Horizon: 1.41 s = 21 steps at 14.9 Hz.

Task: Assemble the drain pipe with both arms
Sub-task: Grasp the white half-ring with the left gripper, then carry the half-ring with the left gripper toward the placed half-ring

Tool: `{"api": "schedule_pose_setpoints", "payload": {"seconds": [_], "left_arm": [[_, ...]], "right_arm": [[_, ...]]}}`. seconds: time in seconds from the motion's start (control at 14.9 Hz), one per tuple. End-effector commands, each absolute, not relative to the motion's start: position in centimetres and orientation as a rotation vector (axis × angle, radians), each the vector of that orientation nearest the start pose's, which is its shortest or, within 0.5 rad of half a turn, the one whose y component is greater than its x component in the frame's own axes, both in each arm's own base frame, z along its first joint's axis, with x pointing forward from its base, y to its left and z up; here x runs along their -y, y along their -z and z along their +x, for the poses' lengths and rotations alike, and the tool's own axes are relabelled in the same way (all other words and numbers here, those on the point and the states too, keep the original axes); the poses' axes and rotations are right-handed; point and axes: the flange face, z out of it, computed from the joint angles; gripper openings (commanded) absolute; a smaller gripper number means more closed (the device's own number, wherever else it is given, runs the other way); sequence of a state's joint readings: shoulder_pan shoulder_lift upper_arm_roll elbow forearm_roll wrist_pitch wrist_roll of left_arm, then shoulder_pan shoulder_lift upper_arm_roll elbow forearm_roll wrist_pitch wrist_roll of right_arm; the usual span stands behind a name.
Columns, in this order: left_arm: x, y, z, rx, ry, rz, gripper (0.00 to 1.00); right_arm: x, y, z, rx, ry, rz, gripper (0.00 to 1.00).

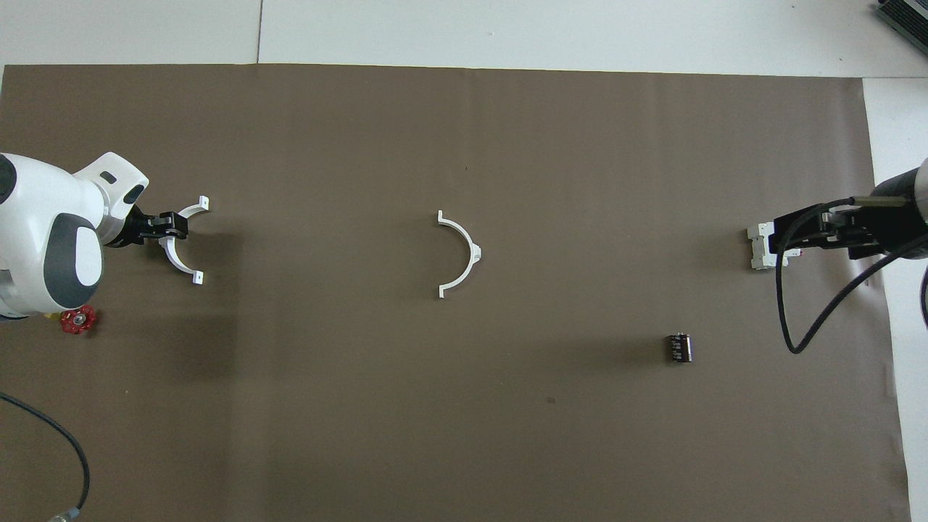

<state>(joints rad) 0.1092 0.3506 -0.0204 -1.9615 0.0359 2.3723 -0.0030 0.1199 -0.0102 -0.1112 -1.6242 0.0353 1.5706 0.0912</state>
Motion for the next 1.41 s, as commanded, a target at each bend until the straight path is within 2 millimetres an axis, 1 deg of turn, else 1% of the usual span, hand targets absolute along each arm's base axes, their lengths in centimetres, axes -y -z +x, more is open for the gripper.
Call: {"api": "schedule_pose_setpoints", "payload": {"seconds": [0.0, 0.07, 0.13, 0.27, 0.34, 0.4, 0.47, 0.6, 0.67, 0.74, 0.87, 1.01, 1.14, 1.34], "left_arm": [[-5.3, -30.5, 61.1, 0.1, 0.124, -3.096, 0.46], [-5.3, -30.5, 61.1, 0.098, 0.124, -3.095, 0.33], [-5.4, -30.5, 61.1, 0.098, 0.122, -3.095, 0.22], [-5.3, -30.5, 61.1, 0.09, 0.124, -3.094, 0.03], [-5.3, -30.6, 61.1, 0.084, 0.126, -3.092, 0.0], [-5.3, -30.7, 61.2, 0.075, 0.128, -3.087, 0.0], [-4.9, -30.7, 61.2, 0.064, 0.126, -3.086, 0.0], [-4.8, -30.9, 61.3, 0.069, 0.126, -3.086, 0.0], [-3.6, -31.3, 61.4, 0.051, 0.132, -3.087, 0.0], [-2.3, -31.4, 61.4, 0.069, 0.132, -3.088, 0.0], [1.1, -31.8, 61.2, 0.149, 0.112, -3.093, 0.0], [4.4, -32.9, 60.6, 0.182, 0.078, -3.103, 0.0], [6.7, -34.2, 59.8, 0.141, 0.037, -3.101, 0.0], [10.5, -34.0, 59.1, 0.055, 0.023, -3.105, 0.0]], "right_arm": [[-0.6, -60.4, 54.8, -0.142, -0.072, -3.101, 1.0], [-0.6, -60.4, 54.8, -0.142, -0.072, -3.101, 1.0], [-0.6, -60.4, 54.8, -0.142, -0.072, -3.101, 1.0], [-0.3, -60.4, 54.8, -0.156, -0.072, -3.102, 1.0], [0.2, -60.5, 54.8, -0.161, -0.069, -3.102, 1.0], [0.6, -60.7, 55.2, -0.166, -0.033, -3.118, 1.0], [0.3, -61.1, 55.8, -0.154, 0.049, -3.132, 1.0], [0.4, -61.3, 55.7, -0.112, 0.057, -3.167, 1.0], [0.4, -61.1, 55.6, -0.097, 0.031, -3.169, 1.0], [0.4, -61.2, 55.4, -0.098, 0.018, -3.167, 1.0], [0.3, -61.0, 55.3, -0.11, 0.005, -3.149, 1.0], [0.1, -61.1, 55.3, -0.103, 0.005, -3.15, 1.0], [0.1, -61.1, 55.3, -0.101, 0.005, -3.151, 1.0], [0.3, -60.9, 55.2, -0.103, -0.004, -3.15, 1.0]]}}
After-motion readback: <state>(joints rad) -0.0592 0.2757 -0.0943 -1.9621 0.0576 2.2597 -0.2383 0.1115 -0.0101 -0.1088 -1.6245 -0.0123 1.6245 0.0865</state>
